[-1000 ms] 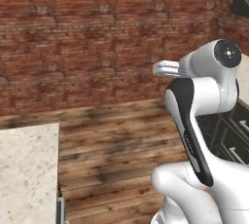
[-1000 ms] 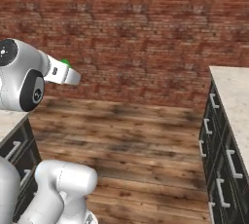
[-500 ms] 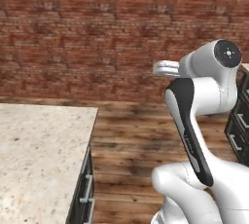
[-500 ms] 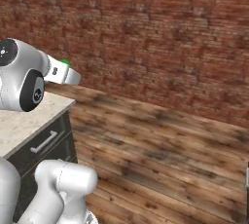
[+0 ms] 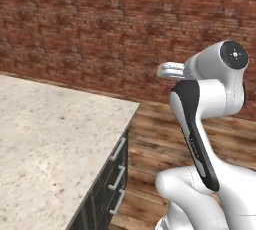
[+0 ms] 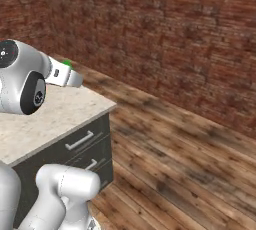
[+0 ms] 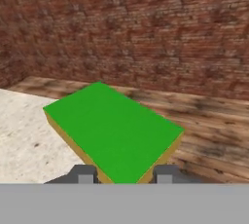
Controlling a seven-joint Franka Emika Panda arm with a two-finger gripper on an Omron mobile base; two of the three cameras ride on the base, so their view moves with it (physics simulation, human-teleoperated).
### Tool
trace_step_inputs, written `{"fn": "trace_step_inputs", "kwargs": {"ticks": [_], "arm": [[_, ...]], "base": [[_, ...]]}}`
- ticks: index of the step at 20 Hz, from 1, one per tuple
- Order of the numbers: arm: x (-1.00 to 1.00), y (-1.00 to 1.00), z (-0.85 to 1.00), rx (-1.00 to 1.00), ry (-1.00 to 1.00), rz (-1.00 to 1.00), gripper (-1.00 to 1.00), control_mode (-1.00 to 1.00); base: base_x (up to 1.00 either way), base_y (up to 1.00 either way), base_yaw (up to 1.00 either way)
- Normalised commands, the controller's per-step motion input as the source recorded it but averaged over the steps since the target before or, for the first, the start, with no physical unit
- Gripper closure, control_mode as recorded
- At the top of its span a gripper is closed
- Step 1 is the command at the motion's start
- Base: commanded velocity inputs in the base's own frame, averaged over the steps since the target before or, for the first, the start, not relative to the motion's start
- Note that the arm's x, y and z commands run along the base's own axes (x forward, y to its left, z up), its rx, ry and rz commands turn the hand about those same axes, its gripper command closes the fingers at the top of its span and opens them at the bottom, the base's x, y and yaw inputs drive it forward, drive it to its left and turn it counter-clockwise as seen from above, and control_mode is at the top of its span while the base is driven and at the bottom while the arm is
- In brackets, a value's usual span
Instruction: Locate and retrieve the soap dispenser and sponge from the cabinet. Place them next to the sink.
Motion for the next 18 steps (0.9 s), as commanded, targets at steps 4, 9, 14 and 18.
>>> {"fn": "trace_step_inputs", "kwargs": {"ticks": [4, 9, 14, 18], "arm": [[0.00, 0.00, 0.00, 0.00, 0.00, 0.00, 1.00, 1.00], [0.00, 0.00, 0.00, 0.00, 0.00, 0.00, 1.00, 1.00], [0.00, 0.00, 0.00, 0.00, 0.00, 0.00, 1.00, 1.00], [0.00, 0.00, 0.00, 0.00, 0.00, 0.00, 1.00, 1.00]], "base": [[-0.01, 0.20, 0.50], [0.00, 0.17, 0.50], [0.00, 0.17, 0.50], [0.00, 0.22, 0.50]]}}
